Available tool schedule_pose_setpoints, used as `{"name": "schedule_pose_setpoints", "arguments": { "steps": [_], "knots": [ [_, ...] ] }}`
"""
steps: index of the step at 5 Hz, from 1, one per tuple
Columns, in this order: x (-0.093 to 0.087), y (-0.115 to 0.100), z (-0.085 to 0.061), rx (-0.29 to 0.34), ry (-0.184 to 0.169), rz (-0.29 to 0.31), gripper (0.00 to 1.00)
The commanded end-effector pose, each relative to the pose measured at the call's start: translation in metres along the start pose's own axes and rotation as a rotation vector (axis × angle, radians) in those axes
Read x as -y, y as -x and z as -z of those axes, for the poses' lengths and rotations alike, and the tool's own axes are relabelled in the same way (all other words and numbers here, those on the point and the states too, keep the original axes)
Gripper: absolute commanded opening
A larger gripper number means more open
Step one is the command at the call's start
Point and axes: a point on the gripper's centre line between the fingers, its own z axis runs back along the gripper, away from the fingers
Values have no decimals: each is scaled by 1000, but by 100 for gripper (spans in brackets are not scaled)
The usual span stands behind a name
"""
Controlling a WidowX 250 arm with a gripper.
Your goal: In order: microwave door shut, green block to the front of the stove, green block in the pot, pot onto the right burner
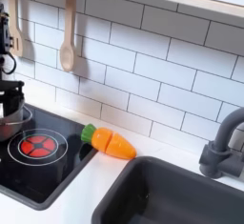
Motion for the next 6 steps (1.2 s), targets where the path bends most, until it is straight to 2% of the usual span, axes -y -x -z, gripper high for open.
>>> {"name": "schedule_pose_setpoints", "arguments": {
  "steps": [1,2,4,6],
  "knots": [
    [0,12,0,-4,3,16,100],
    [2,21,1,-6,-1,28,100],
    [7,40,-7,3,14,87,100],
    [6,55,-7,7,14,144,100]
  ]
}}
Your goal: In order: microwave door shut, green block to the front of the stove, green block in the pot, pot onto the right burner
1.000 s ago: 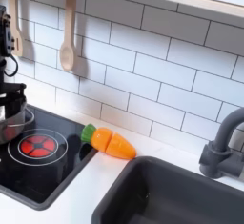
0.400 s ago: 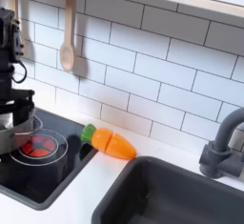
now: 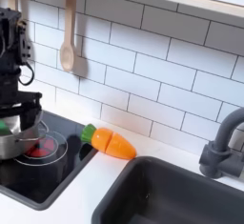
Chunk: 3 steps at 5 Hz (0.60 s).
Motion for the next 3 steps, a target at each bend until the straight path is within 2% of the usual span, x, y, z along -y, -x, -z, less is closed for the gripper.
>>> {"name": "schedule_pose_setpoints", "arguments": {
  "steps": [1,3],
  "knots": [
    [-1,14,2,-4,-3,36,100],
    [-1,16,2,-7,0,38,100]
  ]
}}
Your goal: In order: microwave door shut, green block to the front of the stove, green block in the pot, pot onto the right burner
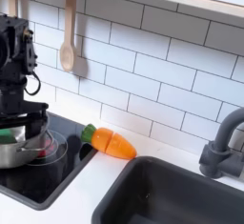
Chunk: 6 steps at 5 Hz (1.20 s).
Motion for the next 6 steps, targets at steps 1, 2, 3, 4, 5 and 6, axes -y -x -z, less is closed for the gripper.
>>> {"name": "schedule_pose_setpoints", "arguments": {
  "steps": [1,2,3,4,5,6],
  "knots": [
    [0,1,0,-1,0,2,100],
    [0,4,0,-6,5,12,100],
    [0,6,-2,-2,9,19,100],
    [2,-2,-4,6,16,3,100],
    [10,-8,-10,24,35,3,100],
    [13,-8,-10,17,38,2,100]
  ]
}}
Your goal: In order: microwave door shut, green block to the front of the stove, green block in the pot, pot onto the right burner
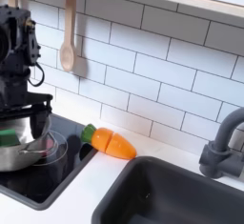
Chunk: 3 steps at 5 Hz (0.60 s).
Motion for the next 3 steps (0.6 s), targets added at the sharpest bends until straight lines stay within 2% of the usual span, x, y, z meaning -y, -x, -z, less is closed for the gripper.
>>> {"name": "schedule_pose_setpoints", "arguments": {
  "steps": [1,3],
  "knots": [
    [1,-3,-3,25,13,-15,100],
    [4,-5,0,15,13,-15,100]
  ]
}}
